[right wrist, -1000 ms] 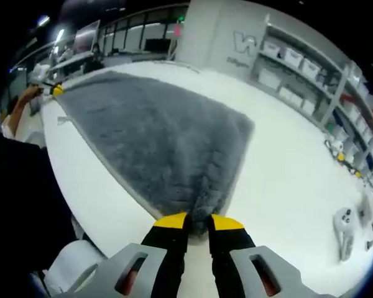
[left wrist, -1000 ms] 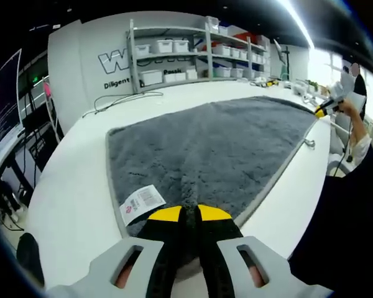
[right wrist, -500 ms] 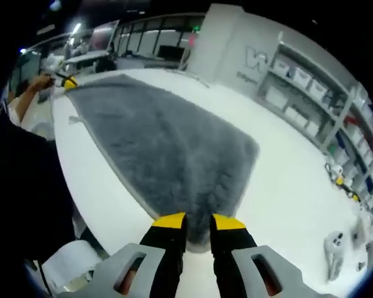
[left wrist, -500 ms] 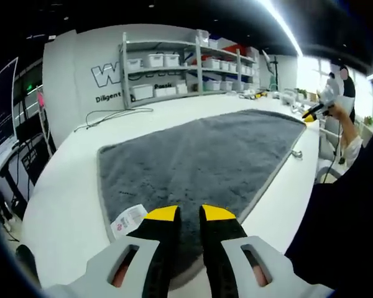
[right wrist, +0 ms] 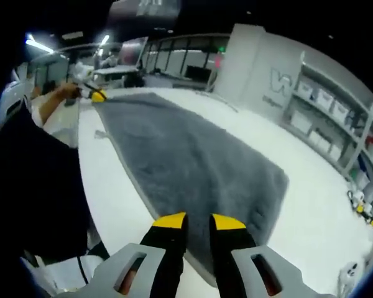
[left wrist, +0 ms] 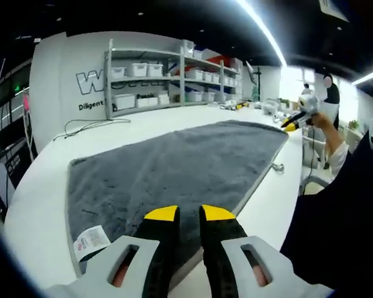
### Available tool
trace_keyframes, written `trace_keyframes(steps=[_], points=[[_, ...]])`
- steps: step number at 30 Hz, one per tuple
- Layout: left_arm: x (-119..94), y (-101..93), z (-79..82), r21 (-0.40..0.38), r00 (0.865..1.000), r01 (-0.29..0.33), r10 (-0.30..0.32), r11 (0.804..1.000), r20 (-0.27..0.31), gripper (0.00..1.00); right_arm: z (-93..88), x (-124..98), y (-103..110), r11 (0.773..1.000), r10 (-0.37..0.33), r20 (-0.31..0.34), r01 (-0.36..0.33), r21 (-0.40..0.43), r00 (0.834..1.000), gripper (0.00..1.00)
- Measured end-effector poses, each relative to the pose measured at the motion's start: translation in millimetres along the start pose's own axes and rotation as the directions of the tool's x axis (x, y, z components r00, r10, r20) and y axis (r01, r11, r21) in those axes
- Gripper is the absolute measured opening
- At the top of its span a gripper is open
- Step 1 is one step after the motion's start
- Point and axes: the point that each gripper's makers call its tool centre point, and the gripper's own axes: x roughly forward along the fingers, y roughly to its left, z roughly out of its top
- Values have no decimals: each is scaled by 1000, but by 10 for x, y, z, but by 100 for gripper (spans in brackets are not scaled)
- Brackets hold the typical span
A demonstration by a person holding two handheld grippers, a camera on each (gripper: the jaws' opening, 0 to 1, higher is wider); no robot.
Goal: Open the folded towel by lifting each exposed corner and separating the folded layers until the towel lies flat within the target outline without major curled edges
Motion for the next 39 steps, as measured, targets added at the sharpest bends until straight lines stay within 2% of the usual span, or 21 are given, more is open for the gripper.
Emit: trace_keyframes(steps=[6, 10, 13, 17, 25, 29, 39], points=[[35, -72, 31, -4, 1000, 22, -22, 1000, 17, 13, 119, 66, 77, 999, 30, 26, -29, -24, 999, 11], [63, -160, 45, -9, 998, 54, -54, 998, 23, 12, 131, 120, 127, 998, 45, 12, -45, -33, 999, 11], [69, -203, 54, -13, 997, 69, -69, 998, 25, 11, 213, 143, 195, 997, 77, 46, -76, -18, 996, 11], [62, -200, 60, -9, 998, 65, -65, 998, 25, 11, 291, 168, 232, 996, 89, 75, -89, -5, 993, 11], [85, -216, 73, -8, 997, 63, -63, 998, 32, 12, 333, 282, 328, 992, 128, 65, -127, -17, 990, 12], [118, -233, 75, -11, 997, 64, -64, 998, 35, 15, 393, 335, 410, 988, 156, 73, -154, -32, 985, 12], [214, -370, 88, 18, 995, 91, -92, 996, 25, 19, 539, 483, 605, 976, 214, 85, -208, -71, 973, 13]])
